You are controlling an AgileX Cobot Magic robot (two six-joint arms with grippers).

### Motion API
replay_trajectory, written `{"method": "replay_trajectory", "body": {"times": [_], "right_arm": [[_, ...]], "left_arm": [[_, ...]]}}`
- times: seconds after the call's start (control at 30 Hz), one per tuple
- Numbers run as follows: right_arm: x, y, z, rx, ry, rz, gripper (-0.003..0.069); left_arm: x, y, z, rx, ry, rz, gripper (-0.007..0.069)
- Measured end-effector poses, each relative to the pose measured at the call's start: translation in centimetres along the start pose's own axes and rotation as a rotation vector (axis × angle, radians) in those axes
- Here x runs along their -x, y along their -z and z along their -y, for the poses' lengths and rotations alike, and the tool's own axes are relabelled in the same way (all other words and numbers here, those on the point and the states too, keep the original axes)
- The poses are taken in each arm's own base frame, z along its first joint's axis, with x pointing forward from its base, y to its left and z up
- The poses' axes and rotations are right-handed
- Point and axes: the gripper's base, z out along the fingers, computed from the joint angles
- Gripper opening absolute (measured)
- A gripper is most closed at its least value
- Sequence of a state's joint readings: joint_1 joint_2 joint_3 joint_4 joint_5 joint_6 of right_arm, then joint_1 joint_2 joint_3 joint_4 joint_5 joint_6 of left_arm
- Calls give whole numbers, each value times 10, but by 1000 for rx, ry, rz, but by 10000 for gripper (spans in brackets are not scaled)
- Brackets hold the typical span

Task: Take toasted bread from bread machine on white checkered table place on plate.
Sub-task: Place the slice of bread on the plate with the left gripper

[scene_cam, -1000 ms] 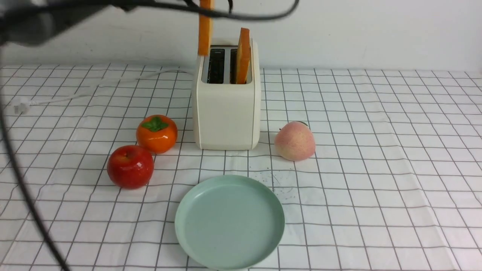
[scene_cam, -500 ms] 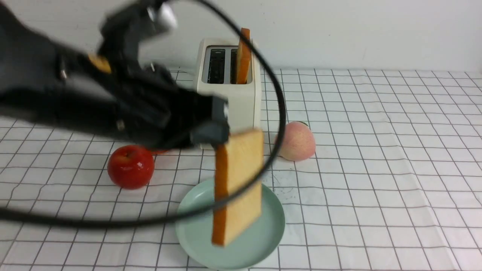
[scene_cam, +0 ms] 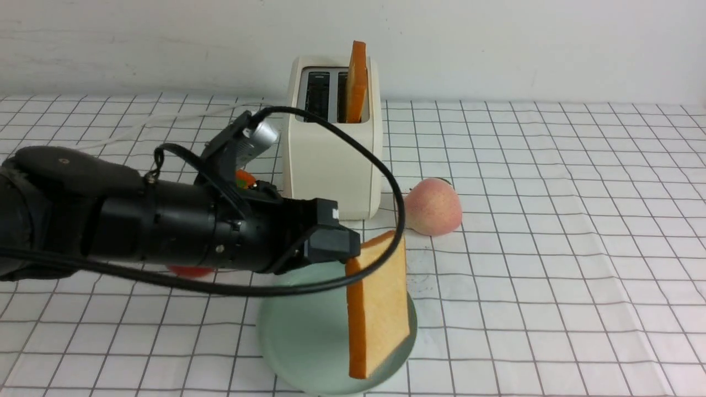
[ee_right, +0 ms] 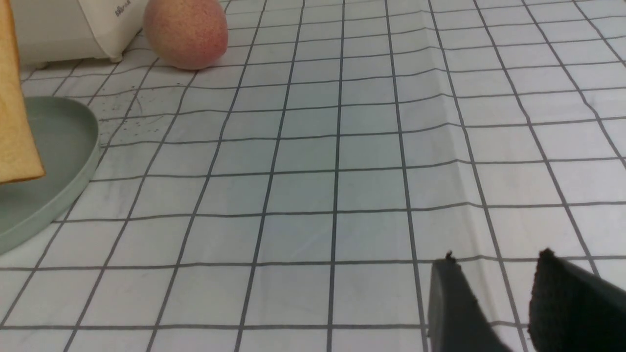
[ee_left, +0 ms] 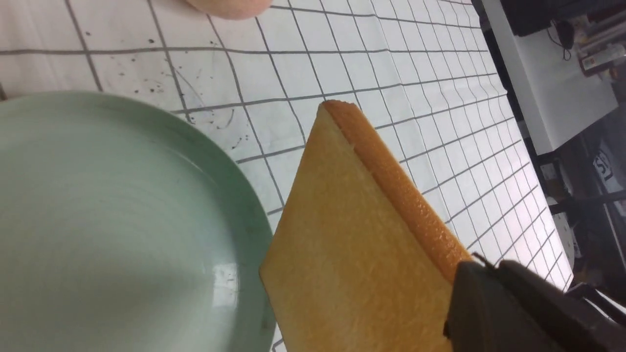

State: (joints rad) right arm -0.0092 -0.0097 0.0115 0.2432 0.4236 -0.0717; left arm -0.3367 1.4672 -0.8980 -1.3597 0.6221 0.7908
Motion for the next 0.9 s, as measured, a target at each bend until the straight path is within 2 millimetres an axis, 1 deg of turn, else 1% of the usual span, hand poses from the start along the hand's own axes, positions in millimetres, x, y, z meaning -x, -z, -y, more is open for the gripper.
{"method": "replay_trajectory", "body": {"times": [0.07, 0.17, 0.27, 0.37, 0.53, 0.67, 0.7, 0.73, 0.77, 0.8, 0.87, 0.9], "right_arm": [[0, 0, 0, 0, 0, 0, 241], [0, 0, 0, 0, 0, 0, 241], [0, 0, 0, 0, 0, 0, 241], [0, 0, 0, 0, 0, 0, 241], [0, 0, 0, 0, 0, 0, 241], [0, 0, 0, 0, 0, 0, 241], [0, 0, 0, 0, 0, 0, 241], [0, 0, 0, 0, 0, 0, 241], [0, 0, 0, 0, 0, 0, 241], [0, 0, 0, 0, 0, 0, 241], [0, 0, 0, 0, 0, 0, 241], [0, 0, 0, 0, 0, 0, 241]], "left_arm": [[3, 5, -6, -4, 16, -1, -13], [2, 2, -11, -2, 17, -25, -13], [-3, -10, -24, 11, 26, -83, -13], [-3, -19, -33, 25, 56, -82, -13], [-3, -28, -45, 56, 59, -80, -13], [-3, -30, -50, 88, 38, -74, 1], [-3, -30, -52, 103, 28, -70, 22], [-3, -30, -53, 114, 13, -74, 61], [-3, -30, -53, 115, 13, -73, 61], [-4, -30, -54, 127, -8, -82, 140], [-4, -29, -54, 136, -29, -89, 245], [-4, -28, -53, 139, -44, -90, 321]]}}
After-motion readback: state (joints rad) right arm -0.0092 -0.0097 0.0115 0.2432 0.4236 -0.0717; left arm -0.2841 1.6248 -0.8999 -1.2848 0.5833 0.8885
